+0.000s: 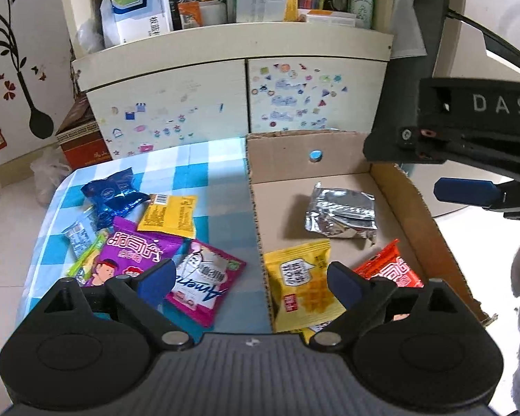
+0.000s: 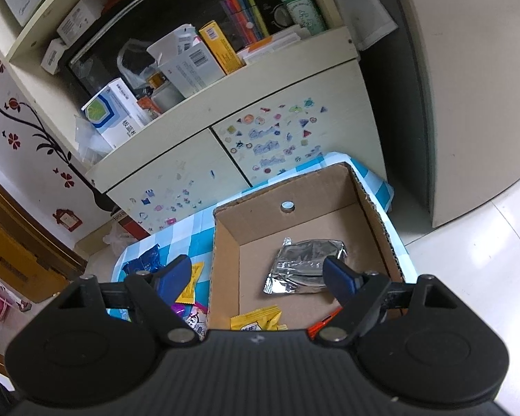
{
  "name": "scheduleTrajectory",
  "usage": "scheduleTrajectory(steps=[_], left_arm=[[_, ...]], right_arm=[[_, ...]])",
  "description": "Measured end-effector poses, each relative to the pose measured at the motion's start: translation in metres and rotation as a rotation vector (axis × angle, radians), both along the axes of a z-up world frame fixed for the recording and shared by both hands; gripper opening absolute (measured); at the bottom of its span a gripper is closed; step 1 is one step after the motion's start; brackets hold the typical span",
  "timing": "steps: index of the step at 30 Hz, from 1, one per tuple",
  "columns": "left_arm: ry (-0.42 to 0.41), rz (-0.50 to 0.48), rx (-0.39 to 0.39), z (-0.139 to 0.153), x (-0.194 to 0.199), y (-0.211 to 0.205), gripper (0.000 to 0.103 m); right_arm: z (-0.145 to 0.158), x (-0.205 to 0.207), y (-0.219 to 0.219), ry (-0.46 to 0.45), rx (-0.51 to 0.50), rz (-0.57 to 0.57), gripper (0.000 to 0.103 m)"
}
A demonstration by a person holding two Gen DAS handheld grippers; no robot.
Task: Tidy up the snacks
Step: 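Move both tools back over the remaining snacks on the table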
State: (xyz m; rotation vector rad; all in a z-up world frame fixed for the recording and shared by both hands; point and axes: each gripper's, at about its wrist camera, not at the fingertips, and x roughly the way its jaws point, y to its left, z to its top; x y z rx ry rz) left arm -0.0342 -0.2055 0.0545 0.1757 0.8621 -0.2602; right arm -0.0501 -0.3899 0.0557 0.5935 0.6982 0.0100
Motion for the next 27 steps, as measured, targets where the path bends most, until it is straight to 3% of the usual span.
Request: scheduleTrajectory(steps=[12,27], left_arm=[[0.009,0.029,0.013,-0.001,0.008,0.033,0.097],[0.003,0.203,-0.011,0.002,0.041,0.151,0.100]], right_arm=[[-0.004,0.007,0.021,0.003,-0.061,0.065,0.083],[-0.002,0.011,0.060,-0.055,-0.162,0.214,0.083]])
